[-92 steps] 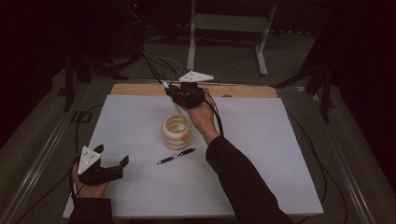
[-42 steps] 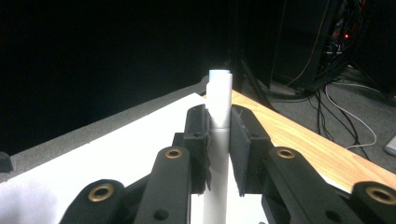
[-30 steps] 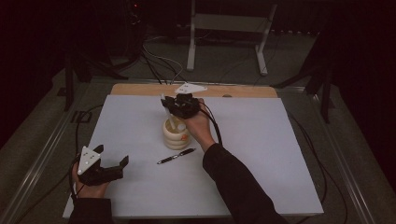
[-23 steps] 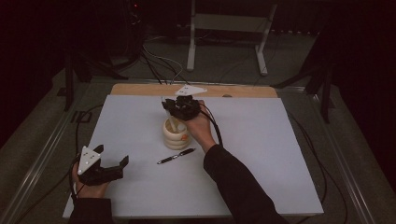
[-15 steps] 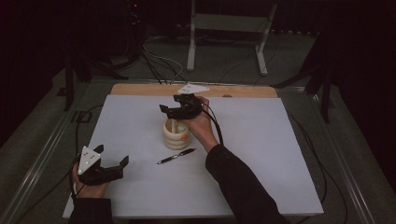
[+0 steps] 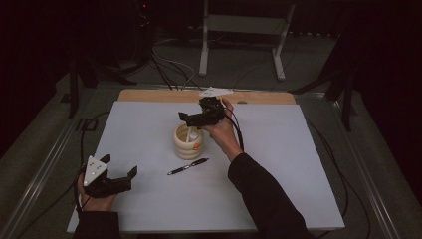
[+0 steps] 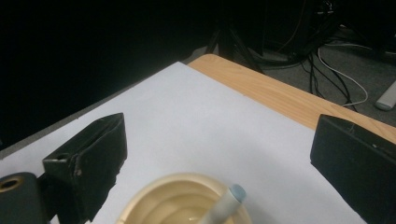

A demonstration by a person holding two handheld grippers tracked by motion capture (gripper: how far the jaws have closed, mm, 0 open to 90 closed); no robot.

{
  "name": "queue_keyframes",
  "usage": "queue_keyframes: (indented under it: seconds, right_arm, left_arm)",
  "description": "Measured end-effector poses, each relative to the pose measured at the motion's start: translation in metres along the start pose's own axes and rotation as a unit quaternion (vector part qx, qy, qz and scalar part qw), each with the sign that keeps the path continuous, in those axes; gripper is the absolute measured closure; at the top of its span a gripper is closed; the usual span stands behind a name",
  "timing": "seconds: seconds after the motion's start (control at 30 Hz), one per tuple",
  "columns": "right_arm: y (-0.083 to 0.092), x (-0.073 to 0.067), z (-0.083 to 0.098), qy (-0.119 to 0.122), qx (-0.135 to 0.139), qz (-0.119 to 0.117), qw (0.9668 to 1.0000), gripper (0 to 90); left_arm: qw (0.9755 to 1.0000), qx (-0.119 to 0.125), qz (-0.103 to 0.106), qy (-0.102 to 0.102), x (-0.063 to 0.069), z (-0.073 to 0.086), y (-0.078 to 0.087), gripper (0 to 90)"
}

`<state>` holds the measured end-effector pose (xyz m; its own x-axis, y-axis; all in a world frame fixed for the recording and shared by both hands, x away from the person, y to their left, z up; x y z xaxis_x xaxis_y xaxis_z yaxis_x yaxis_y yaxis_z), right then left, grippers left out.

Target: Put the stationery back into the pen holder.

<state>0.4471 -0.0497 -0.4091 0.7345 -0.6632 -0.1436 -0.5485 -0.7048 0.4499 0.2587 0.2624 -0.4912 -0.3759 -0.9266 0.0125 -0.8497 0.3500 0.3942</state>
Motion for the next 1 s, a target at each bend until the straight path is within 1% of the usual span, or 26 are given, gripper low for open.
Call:
queue_keyframes:
  seconds: [0.13, 0.27, 0.33, 0.5, 0.63, 0.67, 0.83, 0.9, 1.0]
  right_arm:
    - [0.009, 0.004, -0.001, 0.006, -0.004, 0.006, 1.0000, 2.4]
    - [0.020, 0.009, 0.000, 0.006, -0.004, 0.009, 0.9999, 0.8]
    - [0.026, 0.012, 0.001, 0.005, -0.004, 0.015, 0.9999, 0.1]
    - [0.040, 0.017, 0.005, 0.013, -0.006, 0.028, 0.9995, 0.0]
    - [0.051, 0.020, 0.010, 0.017, -0.008, 0.039, 0.9990, 0.0]
    - [0.054, 0.021, 0.012, 0.021, -0.010, 0.046, 0.9987, 0.0]
    - [0.069, 0.024, 0.024, 0.036, -0.017, 0.059, 0.9974, 0.0]
    - [0.077, 0.028, 0.028, 0.034, -0.016, 0.063, 0.9973, 0.0]
    - [0.089, 0.034, 0.034, 0.023, -0.012, 0.068, 0.9973, 0.0]
  left_arm:
    - [1.0000, 0.000, -0.001, 0.001, 0.000, 0.000, 0.000, 0.2]
    - [1.0000, 0.000, 0.000, -0.001, 0.000, 0.000, 0.000, 0.2]
    - [1.0000, 0.000, 0.000, -0.001, 0.001, 0.000, 0.000, 0.2]
    - [1.0000, 0.000, 0.000, -0.001, 0.001, 0.000, 0.000, 0.2]
    - [1.0000, 0.000, 0.000, -0.001, 0.001, 0.000, 0.000, 0.3]
    - [1.0000, 0.000, 0.000, -0.001, 0.001, 0.000, 0.000, 0.2]
    - [1.0000, -0.001, -0.001, 0.000, 0.001, 0.000, -0.001, 0.2]
    - [1.0000, -0.002, -0.001, 0.000, 0.001, 0.000, -0.001, 0.3]
    - [1.0000, -0.003, -0.002, -0.002, 0.002, 0.000, -0.001, 0.2]
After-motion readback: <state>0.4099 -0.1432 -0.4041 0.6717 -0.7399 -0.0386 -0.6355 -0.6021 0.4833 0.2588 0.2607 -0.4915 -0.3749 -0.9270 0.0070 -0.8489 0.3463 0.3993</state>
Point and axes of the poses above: each handheld gripper's, and its own axes: y roughly backward along the jaws, z roughly out of its underside, x roughly to its right, the point moved 1 cm from there along -y, roughly forward along the jaws
